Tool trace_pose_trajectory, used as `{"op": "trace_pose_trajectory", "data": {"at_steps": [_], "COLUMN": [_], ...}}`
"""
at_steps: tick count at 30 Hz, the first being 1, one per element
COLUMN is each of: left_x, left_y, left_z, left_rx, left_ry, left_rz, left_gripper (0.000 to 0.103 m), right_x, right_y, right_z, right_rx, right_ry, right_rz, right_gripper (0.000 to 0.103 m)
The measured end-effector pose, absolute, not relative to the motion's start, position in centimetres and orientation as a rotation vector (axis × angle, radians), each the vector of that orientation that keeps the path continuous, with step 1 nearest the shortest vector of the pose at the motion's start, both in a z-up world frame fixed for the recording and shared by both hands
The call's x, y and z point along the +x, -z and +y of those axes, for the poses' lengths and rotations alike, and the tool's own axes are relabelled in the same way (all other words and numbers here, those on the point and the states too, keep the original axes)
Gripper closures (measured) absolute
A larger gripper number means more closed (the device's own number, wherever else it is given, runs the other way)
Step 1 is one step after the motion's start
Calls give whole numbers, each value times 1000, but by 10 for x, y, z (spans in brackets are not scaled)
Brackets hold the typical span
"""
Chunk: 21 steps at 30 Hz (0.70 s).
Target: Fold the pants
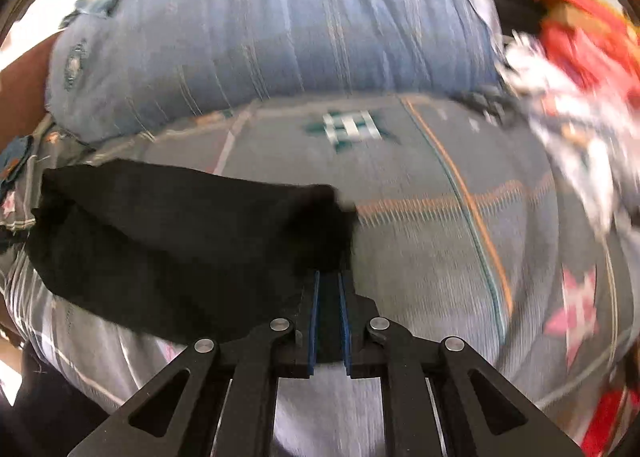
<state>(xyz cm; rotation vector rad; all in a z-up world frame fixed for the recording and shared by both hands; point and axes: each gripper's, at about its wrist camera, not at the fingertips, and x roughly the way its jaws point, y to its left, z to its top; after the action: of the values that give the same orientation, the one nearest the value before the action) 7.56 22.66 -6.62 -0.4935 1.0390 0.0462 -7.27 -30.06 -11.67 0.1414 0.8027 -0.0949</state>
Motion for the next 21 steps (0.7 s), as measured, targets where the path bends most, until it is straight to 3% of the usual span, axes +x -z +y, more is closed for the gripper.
{"op": "trace_pose_trajectory", "data": {"at_steps": [3,4,5,6,7,8,14,21], "left_x": [58,57,59,63,70,77,137,197], "left_y": [43,35,25,20,16,15,19,48], "left_z": [229,225,219,213,206,199,166,169], "left_rx": [-539,-538,-539,-543,-551,-564,-681,-835], "left_ry": [-13,1,25,41,54,63,135,73], "left_rz": [966,949,935,934,941,948,1030,1156], "left_gripper": [94,93,83,72,39,19,19,19], "right_x": [-87,-89,-89,-89,-87,-86,-61,-67], "right_y": [106,101,96,94,91,92,114,121], "right_z": [-311,-315,-321,-325,-330,-331,-299,-306], "right_rx": [204,241,304,365,469,533,786,694], "right_ry": [97,94,82,72,48,26,-182,1], "right_rz": [794,790,786,784,773,765,852,854], "right_gripper": [89,79,60,49,34,32,31,29]}}
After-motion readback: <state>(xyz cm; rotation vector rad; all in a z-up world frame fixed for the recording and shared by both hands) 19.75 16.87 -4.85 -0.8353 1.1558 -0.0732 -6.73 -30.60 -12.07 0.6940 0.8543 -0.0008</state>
